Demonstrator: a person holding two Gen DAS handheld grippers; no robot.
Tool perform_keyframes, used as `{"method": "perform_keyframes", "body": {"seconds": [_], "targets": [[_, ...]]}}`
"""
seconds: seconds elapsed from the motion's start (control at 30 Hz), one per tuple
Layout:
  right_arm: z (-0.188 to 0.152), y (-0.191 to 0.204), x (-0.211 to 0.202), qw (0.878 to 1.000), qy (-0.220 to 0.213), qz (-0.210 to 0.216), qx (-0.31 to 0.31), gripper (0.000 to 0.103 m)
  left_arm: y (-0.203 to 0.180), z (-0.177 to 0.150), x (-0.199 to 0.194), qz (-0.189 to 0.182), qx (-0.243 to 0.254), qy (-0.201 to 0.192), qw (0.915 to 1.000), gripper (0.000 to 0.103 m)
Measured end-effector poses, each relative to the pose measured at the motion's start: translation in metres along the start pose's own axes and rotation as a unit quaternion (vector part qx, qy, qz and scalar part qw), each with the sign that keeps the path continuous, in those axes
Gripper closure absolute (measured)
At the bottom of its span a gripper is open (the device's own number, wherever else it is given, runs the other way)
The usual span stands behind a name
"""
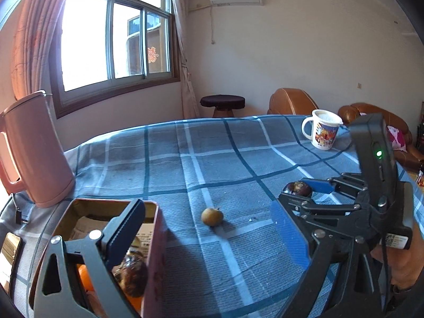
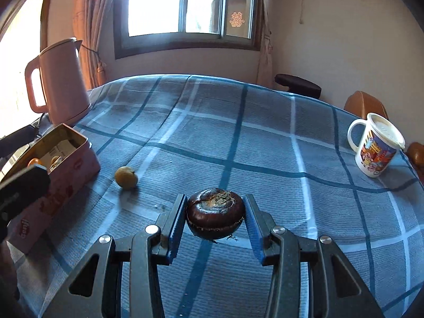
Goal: Organize fruits
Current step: 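Grasp the small tan round fruit with the left tool while the right tool holds the purple fruit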
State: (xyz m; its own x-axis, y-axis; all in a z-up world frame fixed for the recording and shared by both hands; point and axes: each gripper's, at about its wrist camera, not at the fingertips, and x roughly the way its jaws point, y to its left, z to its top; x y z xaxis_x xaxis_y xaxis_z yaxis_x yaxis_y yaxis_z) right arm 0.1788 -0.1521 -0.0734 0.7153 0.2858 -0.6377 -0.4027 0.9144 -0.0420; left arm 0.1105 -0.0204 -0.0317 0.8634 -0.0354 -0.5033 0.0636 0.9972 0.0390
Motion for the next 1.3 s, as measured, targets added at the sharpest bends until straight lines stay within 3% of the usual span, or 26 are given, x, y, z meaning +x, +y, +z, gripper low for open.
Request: {"method": "perform_keyframes", "body": {"seconds": [0.3,0.43,0.7,0.8,0.9,0.97,1.03,1.13,1.3], "targets": [[0.001,-0.025,-0.002,0.999,-0.009,0.008,0.033,0.058,-0.013,0.008,0.074,-0.037,0.013,0.113,0.9928,0.046],[0.0,-0.023,-0.004,1.0,-0.009,0.005,0.028,0.058,-0.011,0.004,0.095,-0.046,0.008,0.144,0.9884,0.046],[-0.001,-0.02,-0.003,1.0,-0.008,-0.003,0.024,0.058,-0.014,0.002,0.102,-0.033,0.017,0.142,0.9892,0.046],[0.0,-0.019,-0.003,1.0,-0.01,-0.009,0.021,0.058,-0.003,0.002,0.108,-0.039,-0.007,0.154,0.9873,0.047],[0.0,-0.021,-0.003,1.0,-0.01,-0.009,0.026,0.058,0.006,-0.004,0.112,-0.057,-0.027,0.174,0.9827,0.059],[0.0,-0.022,-0.003,1.0,-0.008,-0.009,0.027,0.058,0.01,-0.006,0.11,-0.071,-0.039,0.173,0.9816,0.06],[0.0,-0.02,-0.002,1.0,-0.007,-0.011,0.024,0.058,0.008,-0.006,0.11,-0.074,-0.035,0.176,0.981,0.07],[0.0,-0.018,-0.003,1.0,-0.008,-0.014,0.019,0.058,0.006,-0.007,0.11,-0.078,-0.032,0.176,0.9807,0.075],[0.0,-0.021,-0.003,1.0,-0.009,-0.009,0.024,0.058,0.004,-0.005,0.106,-0.083,-0.029,0.166,0.9822,0.075]]}}
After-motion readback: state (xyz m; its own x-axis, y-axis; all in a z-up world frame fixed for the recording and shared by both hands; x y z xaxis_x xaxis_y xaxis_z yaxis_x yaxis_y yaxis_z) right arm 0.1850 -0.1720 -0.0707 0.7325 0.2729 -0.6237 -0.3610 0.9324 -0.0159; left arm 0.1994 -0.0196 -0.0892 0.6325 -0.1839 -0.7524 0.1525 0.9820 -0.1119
